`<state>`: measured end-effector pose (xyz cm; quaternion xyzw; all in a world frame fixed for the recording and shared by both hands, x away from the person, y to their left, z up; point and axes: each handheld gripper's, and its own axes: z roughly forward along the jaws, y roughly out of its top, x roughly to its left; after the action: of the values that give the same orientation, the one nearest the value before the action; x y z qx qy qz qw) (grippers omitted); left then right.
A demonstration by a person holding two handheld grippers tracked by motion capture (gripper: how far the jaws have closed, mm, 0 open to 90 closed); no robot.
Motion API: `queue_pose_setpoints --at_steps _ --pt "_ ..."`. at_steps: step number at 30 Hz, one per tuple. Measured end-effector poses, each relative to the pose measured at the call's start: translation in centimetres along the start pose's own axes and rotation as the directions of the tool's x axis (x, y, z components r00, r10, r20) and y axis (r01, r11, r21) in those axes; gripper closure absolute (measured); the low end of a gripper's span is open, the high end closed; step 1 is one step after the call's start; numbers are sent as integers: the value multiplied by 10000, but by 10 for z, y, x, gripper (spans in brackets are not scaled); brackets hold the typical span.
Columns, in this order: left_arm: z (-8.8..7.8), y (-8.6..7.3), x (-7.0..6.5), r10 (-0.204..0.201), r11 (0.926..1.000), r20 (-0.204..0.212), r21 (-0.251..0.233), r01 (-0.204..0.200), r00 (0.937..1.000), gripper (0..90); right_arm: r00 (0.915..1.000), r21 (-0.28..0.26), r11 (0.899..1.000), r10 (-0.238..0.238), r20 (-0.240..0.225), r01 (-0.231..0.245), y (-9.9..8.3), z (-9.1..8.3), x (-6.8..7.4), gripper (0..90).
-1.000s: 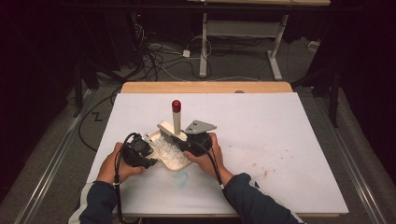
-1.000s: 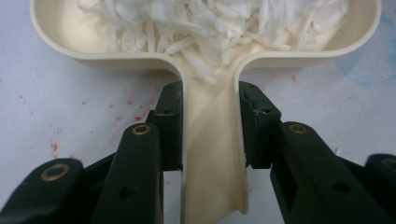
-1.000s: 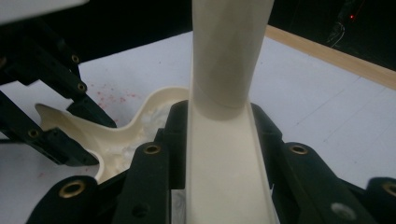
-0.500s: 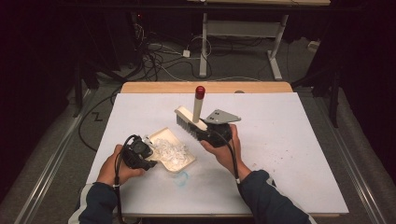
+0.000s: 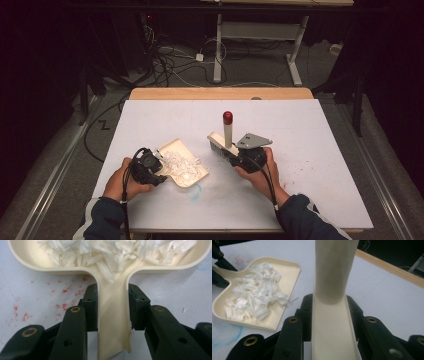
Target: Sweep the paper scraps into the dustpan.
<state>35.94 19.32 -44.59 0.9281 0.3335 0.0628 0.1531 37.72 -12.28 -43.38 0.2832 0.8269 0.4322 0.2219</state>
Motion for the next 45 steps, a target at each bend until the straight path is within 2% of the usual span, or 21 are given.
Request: queue_pose_setpoints --at_steps 6,11,13,16,18,21,26,33,38,41,45 --pt "2 0 -2 -17 10000 -6 -39 17 10000 631 9987 -119 9998 -156 -476 151 2 17 30 684" --pt "3 2 -1 -90 10000 28 -38 91 10000 631 9906 -393 9989 -323 -1329 273 13 25 51 684" --pt "2 5 -2 -65 10000 17 -20 65 10000 631 9878 -452 9983 -428 -1496 364 18 25 57 684" --pt "3 6 -1 -74 10000 49 -25 75 10000 631 9874 -613 9973 -504 -1501 415 23 23 60 684" --pt "3 5 0 -67 9999 92 -87 68 9999 631 9865 -742 9967 -452 -1575 338 27 19 57 684" --pt "2 3 0 -71 10000 120 -55 72 9999 631 9889 -949 9952 -358 -1445 222 31 10 48 684" --pt "1 -1 -1 -115 9999 175 31 114 9998 631 9925 -1011 9948 -198 -1206 76 27 -10 30 684" --pt "-3 -7 -2 -56 9999 248 165 52 9997 631 9963 -426 9990 68 -861 -105 2 -33 13 684" --pt "-3 -10 0 -272 9996 260 36 271 9993 631 9977 -230 9993 289 -619 -304 -8 -30 3 683" --pt "-2 -11 3 -481 9988 204 -23 482 9986 631 9997 -314 9993 201 -163 -207 -10 -23 -5 684" --pt "-2 -12 6 -589 9983 164 -37 589 9981 631 9986 -412 9983 418 310 -405 -5 -7 -20 684"
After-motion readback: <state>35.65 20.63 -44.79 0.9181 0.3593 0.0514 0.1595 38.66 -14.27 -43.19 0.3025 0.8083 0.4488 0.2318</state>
